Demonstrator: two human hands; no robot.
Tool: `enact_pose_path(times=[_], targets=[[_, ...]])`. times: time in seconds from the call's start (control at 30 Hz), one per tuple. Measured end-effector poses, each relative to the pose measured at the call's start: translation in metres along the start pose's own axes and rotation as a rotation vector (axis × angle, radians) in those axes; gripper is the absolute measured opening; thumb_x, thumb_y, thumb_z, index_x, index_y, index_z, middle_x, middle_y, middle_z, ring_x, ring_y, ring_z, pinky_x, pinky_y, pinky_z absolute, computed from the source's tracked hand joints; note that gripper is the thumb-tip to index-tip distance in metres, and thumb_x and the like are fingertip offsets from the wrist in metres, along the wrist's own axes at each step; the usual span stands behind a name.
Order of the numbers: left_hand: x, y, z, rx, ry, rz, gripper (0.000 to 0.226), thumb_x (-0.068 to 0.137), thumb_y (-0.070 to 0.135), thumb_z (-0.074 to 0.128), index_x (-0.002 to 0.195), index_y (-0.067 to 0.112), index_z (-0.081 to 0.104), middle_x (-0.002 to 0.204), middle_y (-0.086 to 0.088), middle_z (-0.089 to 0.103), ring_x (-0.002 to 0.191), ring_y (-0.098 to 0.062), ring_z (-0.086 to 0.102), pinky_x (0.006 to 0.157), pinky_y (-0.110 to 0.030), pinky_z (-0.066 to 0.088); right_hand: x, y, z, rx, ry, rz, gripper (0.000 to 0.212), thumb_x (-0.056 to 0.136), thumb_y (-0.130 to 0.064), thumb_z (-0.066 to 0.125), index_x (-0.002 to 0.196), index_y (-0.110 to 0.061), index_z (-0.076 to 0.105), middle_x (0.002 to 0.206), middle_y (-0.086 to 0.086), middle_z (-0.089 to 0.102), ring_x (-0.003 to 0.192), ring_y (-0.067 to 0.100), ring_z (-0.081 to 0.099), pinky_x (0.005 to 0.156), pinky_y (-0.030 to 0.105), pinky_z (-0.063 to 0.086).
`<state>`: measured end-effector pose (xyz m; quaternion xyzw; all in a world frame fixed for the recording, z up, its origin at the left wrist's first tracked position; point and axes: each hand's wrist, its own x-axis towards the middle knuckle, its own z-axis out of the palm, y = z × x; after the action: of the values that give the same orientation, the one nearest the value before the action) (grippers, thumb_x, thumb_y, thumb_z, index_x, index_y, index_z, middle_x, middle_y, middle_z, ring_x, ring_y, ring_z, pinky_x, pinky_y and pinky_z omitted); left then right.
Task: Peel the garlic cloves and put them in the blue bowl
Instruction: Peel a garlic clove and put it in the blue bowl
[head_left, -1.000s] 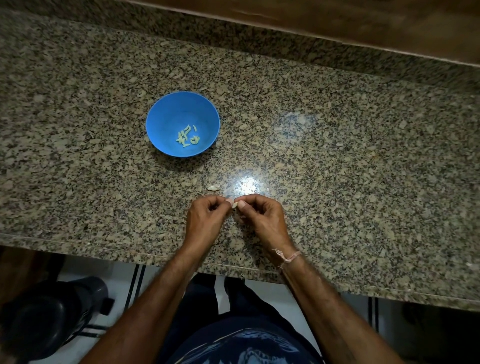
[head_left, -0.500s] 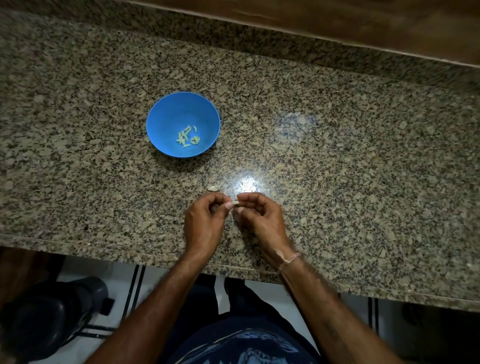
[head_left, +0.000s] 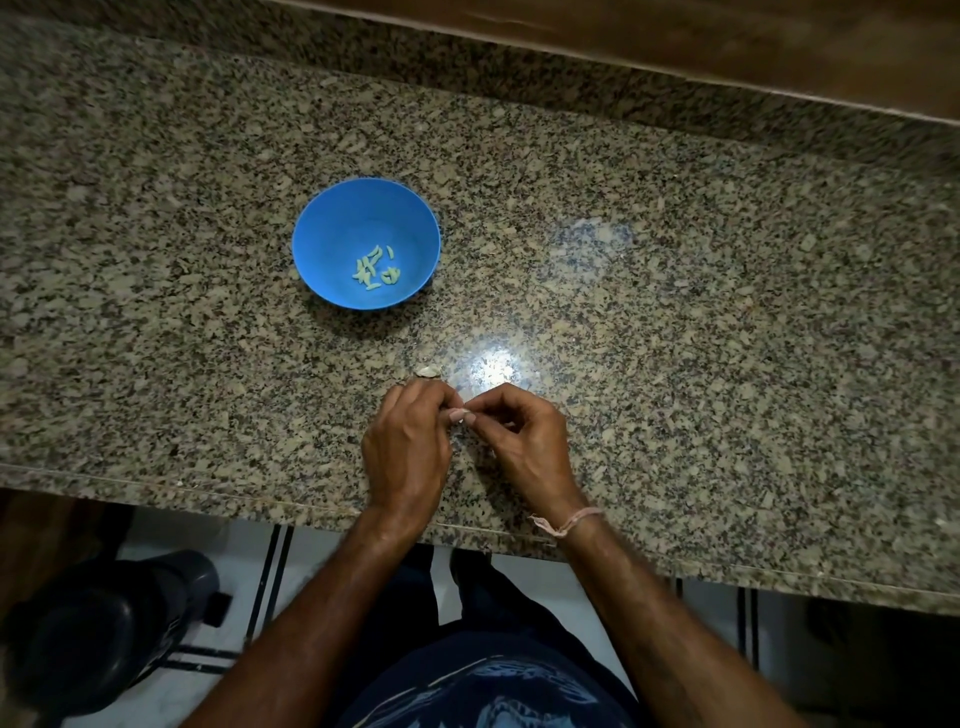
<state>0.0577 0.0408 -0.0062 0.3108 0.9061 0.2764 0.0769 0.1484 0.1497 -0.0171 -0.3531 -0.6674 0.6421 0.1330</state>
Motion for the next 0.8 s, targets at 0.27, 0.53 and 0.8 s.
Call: enact_pose_path(times=[0.27,0.53,0.8], targets=[[0.001,-0.006,0.000,-0.084,-0.032,-0.026,0.019,0.091,0.007,0.069,0.093,0.026,0.064,0.093,0.016,0.061,0.088,-0.009,0.051,0.059,-0.022,0.030,0.002,-0.004,0.000,0.352,0.028,0.382,0.010,0.096,0.001,0.066,0.105,0.001,0.071,0.101,0.023,0.075,0.086,0.025,0.072,0.074,0.032,0.061],[0.001,-0.009,0.001,-0.105,-0.026,-0.101,0.009,0.093,0.016,0.069,0.095,0.024,0.066,0.095,0.016,0.062,0.090,-0.009,0.050,0.060,-0.018,0.030,0.002,-0.002,-0.002,-0.142,-0.068,-0.056,0.019,0.090,-0.013,0.079,0.107,-0.017,0.072,0.103,-0.003,0.072,0.093,0.014,0.068,0.082,0.031,0.060],[0.003,-0.013,0.002,-0.248,-0.080,-0.202,0.010,0.095,0.018,0.069,0.092,0.028,0.068,0.094,0.017,0.066,0.087,-0.012,0.059,0.065,-0.029,0.039,0.006,0.003,-0.001,-0.071,-0.001,-0.021,0.011,0.091,-0.001,0.073,0.092,-0.011,0.071,0.088,-0.001,0.072,0.084,0.014,0.070,0.078,0.032,0.061]])
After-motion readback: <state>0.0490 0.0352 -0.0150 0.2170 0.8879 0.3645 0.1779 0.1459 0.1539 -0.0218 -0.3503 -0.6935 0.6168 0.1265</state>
